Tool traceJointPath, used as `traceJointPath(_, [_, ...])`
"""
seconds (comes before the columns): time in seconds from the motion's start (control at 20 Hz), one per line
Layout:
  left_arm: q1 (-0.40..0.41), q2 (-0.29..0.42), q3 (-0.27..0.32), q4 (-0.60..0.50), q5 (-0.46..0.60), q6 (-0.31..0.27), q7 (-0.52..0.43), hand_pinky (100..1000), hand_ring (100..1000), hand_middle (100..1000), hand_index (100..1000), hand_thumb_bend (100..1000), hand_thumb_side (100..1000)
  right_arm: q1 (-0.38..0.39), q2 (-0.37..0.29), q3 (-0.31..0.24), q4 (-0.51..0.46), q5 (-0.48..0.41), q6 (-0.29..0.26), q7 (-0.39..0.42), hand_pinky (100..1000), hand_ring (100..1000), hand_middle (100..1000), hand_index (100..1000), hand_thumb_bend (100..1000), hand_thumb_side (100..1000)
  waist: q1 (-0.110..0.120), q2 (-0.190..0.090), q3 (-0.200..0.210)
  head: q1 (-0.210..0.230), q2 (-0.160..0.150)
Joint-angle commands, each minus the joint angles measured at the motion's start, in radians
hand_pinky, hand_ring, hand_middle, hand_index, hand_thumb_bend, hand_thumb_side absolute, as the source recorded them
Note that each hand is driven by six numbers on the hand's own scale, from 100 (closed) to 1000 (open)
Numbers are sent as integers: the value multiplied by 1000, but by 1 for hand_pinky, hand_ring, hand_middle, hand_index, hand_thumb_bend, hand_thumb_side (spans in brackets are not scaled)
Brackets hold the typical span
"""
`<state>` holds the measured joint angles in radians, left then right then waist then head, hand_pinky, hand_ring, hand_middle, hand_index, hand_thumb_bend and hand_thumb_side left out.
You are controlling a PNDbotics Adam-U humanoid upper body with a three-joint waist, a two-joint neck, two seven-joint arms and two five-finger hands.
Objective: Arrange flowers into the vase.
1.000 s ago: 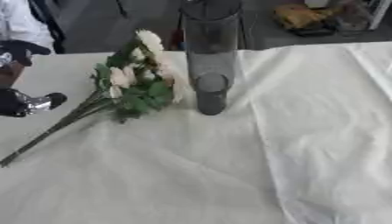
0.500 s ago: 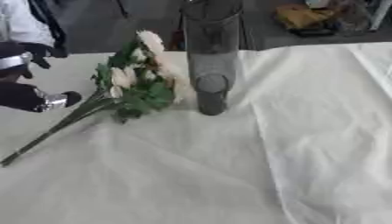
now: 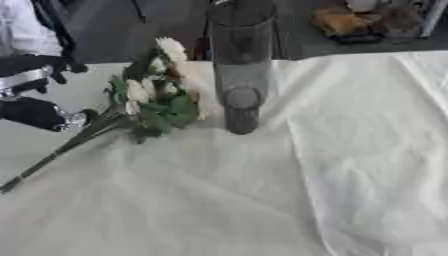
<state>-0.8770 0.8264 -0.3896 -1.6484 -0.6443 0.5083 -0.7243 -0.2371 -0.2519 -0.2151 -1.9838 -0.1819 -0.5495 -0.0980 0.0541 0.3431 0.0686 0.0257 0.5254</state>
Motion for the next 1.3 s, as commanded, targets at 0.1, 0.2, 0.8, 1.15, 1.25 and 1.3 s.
traceJointPath(0.1, [-29, 0, 6, 39, -38, 42, -63, 770, 886, 949, 1000, 435, 554, -8, -15, -1, -16, -6, 3, 2, 841, 853, 651, 919, 100, 1000, 1, -20, 1, 6, -9])
traceJointPath(0.2, [-35, -14, 3, 64, -53, 40, -65, 771, 885, 946, 1000, 431, 556, -8, -15, -1, -16, -6, 4, 2, 841, 853, 650, 919, 100, 1000, 2, -20, 1, 7, -9])
traceJointPath(0.8, [-55, -71, -8, 191, -94, 20, -66, 782, 894, 952, 1000, 478, 573, -10, -15, 1, -16, -9, 6, 4, 842, 854, 649, 919, 100, 1000, 5, -17, -7, 14, -13])
traceJointPath(1.15, [-58, -94, -9, 235, -109, 15, -61, 786, 895, 952, 1000, 462, 572, -14, -14, 3, -16, -10, 6, 7, 843, 854, 648, 919, 100, 1000, 6, -12, -15, 20, -18])
traceJointPath(1.25, [-57, -98, -9, 243, -109, 3, -58, 787, 895, 952, 1000, 449, 575, -14, -13, 3, -16, -10, 6, 7, 843, 855, 647, 920, 100, 1000, 7, -10, -16, 22, -19])
traceJointPath(1.3, [-56, -100, -9, 248, -110, -2, -56, 787, 895, 952, 1000, 444, 575, -14, -13, 3, -16, -10, 7, 8, 843, 855, 647, 920, 100, 1000, 7, -10, -17, 23, -20])
